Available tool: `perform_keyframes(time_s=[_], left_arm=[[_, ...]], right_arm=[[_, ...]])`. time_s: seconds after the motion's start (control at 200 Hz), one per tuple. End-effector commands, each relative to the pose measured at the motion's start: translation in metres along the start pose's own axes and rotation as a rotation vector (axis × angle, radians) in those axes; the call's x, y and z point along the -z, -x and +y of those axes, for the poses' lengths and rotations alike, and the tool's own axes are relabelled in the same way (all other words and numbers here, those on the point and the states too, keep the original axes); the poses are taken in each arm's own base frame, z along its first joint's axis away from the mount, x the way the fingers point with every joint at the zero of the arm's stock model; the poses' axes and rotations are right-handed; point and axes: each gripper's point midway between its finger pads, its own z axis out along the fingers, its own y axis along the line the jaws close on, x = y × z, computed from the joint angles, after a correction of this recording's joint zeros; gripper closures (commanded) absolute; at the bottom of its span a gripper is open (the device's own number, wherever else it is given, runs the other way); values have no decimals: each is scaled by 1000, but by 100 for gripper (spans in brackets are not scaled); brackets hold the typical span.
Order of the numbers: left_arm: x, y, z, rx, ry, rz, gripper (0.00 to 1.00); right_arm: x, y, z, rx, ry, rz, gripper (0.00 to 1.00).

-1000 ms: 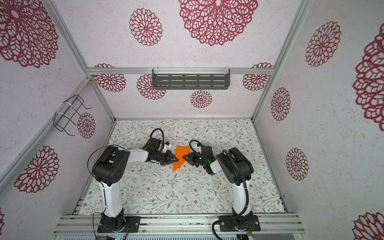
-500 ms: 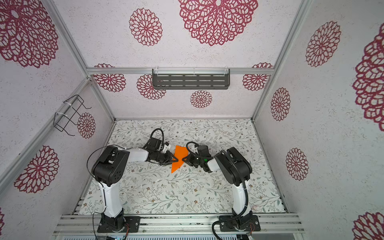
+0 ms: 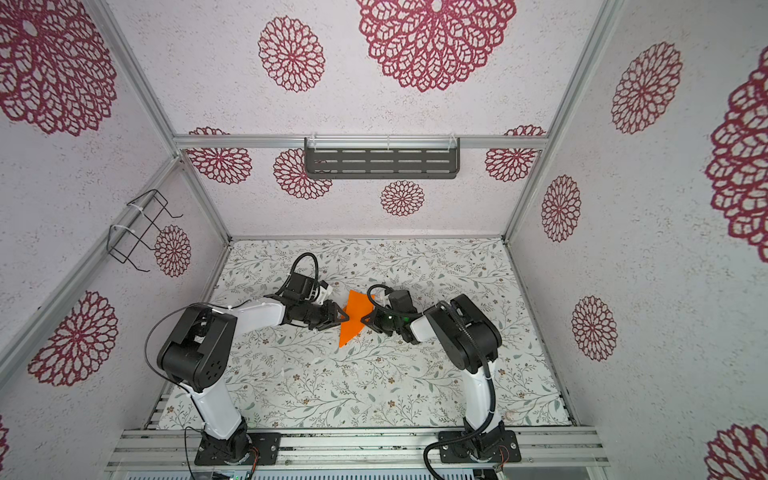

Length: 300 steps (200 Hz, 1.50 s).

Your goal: Fold a paper plane with a square sheet of paper (pick it up from the middle)

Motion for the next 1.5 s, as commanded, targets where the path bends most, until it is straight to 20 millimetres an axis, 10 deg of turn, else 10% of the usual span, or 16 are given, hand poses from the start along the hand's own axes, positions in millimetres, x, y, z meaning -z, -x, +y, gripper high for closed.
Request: perform_keyframes(time_s=[0.0, 0.41, 1.496], left_arm=[[13, -3, 7, -2, 59, -43, 58], [7, -7, -27, -61, 25, -74, 81], [-28, -6, 24, -61, 249, 7, 92]], right_arm=[[-3, 1, -5, 13, -31, -2, 91], [-4, 0, -4, 10, -38, 7, 90], [-10, -10, 24, 12, 65, 84, 78]])
